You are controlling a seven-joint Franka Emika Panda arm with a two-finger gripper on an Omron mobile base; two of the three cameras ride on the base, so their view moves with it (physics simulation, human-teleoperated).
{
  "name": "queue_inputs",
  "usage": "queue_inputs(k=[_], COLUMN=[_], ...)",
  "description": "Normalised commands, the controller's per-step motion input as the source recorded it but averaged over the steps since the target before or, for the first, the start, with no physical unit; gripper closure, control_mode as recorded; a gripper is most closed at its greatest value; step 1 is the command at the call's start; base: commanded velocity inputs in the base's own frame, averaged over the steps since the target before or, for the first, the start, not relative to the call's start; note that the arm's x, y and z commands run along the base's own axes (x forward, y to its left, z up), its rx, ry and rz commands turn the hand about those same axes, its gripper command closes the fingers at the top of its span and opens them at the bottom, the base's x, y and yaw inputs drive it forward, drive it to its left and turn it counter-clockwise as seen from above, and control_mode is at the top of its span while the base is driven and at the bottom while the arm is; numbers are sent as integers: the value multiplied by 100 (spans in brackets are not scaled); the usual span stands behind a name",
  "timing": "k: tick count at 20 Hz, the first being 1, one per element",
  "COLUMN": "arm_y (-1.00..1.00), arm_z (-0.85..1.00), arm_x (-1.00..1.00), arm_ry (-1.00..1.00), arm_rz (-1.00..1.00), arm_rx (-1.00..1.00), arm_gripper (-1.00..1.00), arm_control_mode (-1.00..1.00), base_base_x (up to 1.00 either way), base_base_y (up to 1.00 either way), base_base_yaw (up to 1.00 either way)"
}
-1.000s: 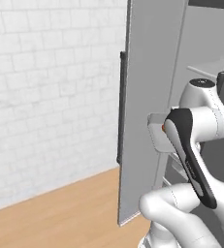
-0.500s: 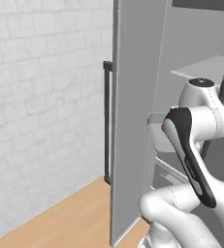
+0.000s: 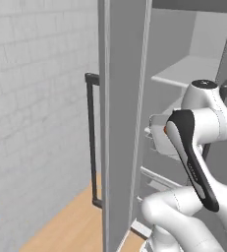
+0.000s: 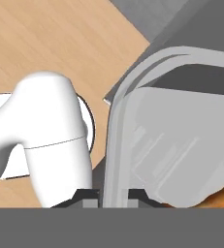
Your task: Take the meat container that has the chicken drumstick and place it on the second highest rack of the freezer. Then take the vegetable container that has the mushroom and broccoli and place it on the highest rack of the freezer.
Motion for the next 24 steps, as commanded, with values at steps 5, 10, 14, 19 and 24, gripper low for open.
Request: queue_inputs(k=[5, 10, 14, 19, 24], arm_y=[0, 0, 0, 0, 0], arm_z=[0, 0, 0, 0, 0], arm_x=[0, 0, 0, 0, 0], arm_ry=[0, 0, 0, 0, 0], arm_rz=[0, 0, 0, 0, 0], arm_rx=[0, 0, 0, 0, 0], arm_gripper=[100, 100, 100, 100, 100], arm_control_mode=[100, 100, 100, 100, 100], base_base_x=[60, 56, 55, 55, 39], base_base_y=[6, 15, 26, 34, 41], base_base_yaw=[-43, -41, -42, -41, -38])
